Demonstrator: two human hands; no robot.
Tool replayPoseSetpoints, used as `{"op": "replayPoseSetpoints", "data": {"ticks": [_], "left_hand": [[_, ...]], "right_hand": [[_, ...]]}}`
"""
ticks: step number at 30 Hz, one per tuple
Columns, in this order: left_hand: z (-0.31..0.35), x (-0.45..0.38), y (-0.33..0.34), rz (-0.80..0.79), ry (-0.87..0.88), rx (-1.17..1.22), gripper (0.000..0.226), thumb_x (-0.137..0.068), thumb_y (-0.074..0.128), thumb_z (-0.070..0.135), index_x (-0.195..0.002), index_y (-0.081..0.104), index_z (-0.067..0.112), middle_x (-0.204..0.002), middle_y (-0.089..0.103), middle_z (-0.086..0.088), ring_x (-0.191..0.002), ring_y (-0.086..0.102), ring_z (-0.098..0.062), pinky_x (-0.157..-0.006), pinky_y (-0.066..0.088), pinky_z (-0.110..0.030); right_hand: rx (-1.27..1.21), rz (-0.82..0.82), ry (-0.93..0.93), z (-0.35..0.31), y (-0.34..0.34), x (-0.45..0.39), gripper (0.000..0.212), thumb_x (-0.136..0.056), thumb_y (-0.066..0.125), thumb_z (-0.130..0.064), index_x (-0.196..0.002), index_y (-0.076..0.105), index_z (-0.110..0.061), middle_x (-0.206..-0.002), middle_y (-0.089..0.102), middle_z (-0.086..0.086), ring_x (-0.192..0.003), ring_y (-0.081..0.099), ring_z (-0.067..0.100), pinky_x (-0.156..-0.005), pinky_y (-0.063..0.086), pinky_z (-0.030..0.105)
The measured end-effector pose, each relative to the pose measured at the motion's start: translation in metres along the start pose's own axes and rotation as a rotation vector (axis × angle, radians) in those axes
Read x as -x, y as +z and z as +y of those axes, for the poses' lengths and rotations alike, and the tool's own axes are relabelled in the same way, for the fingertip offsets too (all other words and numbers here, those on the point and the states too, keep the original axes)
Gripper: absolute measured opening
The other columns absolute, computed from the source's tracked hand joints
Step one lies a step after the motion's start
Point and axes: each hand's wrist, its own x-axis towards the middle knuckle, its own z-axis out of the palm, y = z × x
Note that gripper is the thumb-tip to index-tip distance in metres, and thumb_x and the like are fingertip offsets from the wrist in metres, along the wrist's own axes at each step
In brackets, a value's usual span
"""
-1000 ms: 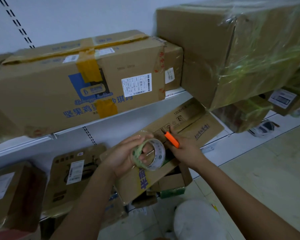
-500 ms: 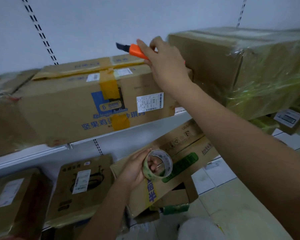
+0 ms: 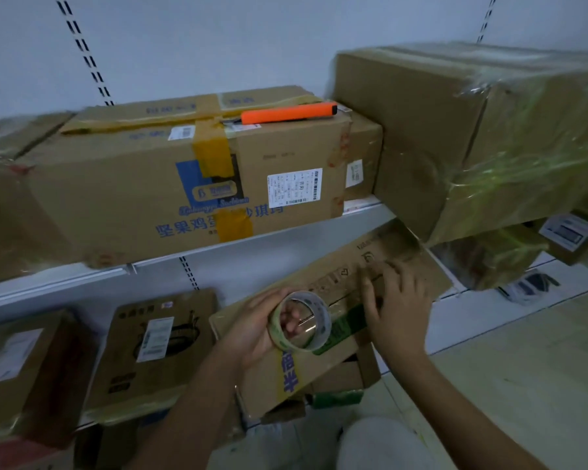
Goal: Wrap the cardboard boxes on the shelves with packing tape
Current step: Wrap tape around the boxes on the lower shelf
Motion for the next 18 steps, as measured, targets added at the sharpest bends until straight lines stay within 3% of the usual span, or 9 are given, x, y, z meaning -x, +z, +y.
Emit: {"op": "replayPoseSetpoints", "data": {"ticks": [3, 5, 9, 11, 13, 18], "left_hand": [[-0.015, 0.011, 0.003, -0.078, -0.047, -0.058, 0.036, -0.1, 0.044, 0.015, -0.122, 0.061, -0.007, -0.071, 0.057, -0.016, -0.051, 0.051, -0.018, -0.056, 0.05, -0.03], [-0.022, 0.018, 0.007, -0.07, -0.07, -0.127, 0.036, -0.096, 0.048, 0.018, -0.118, 0.065, -0.004, -0.071, 0.06, -0.017, -0.052, 0.054, -0.02, -0.057, 0.052, -0.031], [-0.002, 0.026, 0.013, -0.024, -0.055, -0.106, 0.028, -0.095, 0.059, 0.016, -0.113, 0.068, -0.002, -0.079, 0.068, -0.014, -0.063, 0.065, -0.021, -0.061, 0.055, -0.031], [0.027, 0.033, 0.018, 0.008, 0.01, -0.184, 0.023, -0.095, 0.057, 0.013, -0.109, 0.071, 0.002, -0.092, 0.073, -0.02, -0.08, 0.072, -0.027, -0.067, 0.059, -0.036], [0.058, 0.036, 0.027, 0.037, 0.136, -0.446, 0.026, -0.101, 0.048, 0.012, -0.113, 0.069, 0.004, -0.102, 0.074, -0.019, -0.093, 0.073, -0.029, -0.073, 0.062, -0.04], [0.069, 0.016, 0.051, 0.084, 0.365, -1.365, 0.023, -0.102, 0.052, 0.025, -0.115, 0.069, 0.031, -0.098, 0.072, 0.014, -0.085, 0.07, -0.009, -0.071, 0.056, -0.028]], "right_hand": [[-0.108, -0.137, 0.429, 0.023, 0.024, 0.024, 0.084, -0.089, 0.049, -0.067, -0.155, 0.021, -0.025, -0.161, 0.018, 0.015, -0.143, 0.024, 0.038, -0.113, 0.031, 0.055], [-0.219, -0.105, 0.465, 0.021, 0.026, 0.025, 0.096, -0.085, 0.056, -0.068, -0.158, 0.007, -0.03, -0.165, -0.003, 0.01, -0.149, 0.01, 0.035, -0.116, 0.027, 0.056], [-0.334, -0.031, 0.493, 0.021, 0.032, 0.018, 0.102, -0.08, 0.064, -0.067, -0.157, 0.004, -0.037, -0.163, -0.023, 0.004, -0.152, -0.01, 0.029, -0.12, 0.017, 0.049], [-0.325, -0.045, 0.489, 0.022, 0.035, 0.017, 0.098, -0.08, 0.063, -0.069, -0.157, 0.011, -0.037, -0.163, -0.023, 0.007, -0.151, -0.014, 0.028, -0.119, 0.01, 0.045], [-0.282, -0.083, 0.467, 0.023, 0.036, 0.016, 0.092, -0.081, 0.06, -0.07, -0.156, 0.021, -0.034, -0.165, -0.014, 0.009, -0.151, -0.015, 0.026, -0.116, 0.006, 0.041], [-0.169, -0.182, 0.33, 0.028, 0.038, 0.01, 0.087, -0.085, 0.048, -0.072, -0.156, 0.024, -0.03, -0.166, 0.007, 0.004, -0.152, -0.005, 0.019, -0.121, 0.015, 0.049]]}}
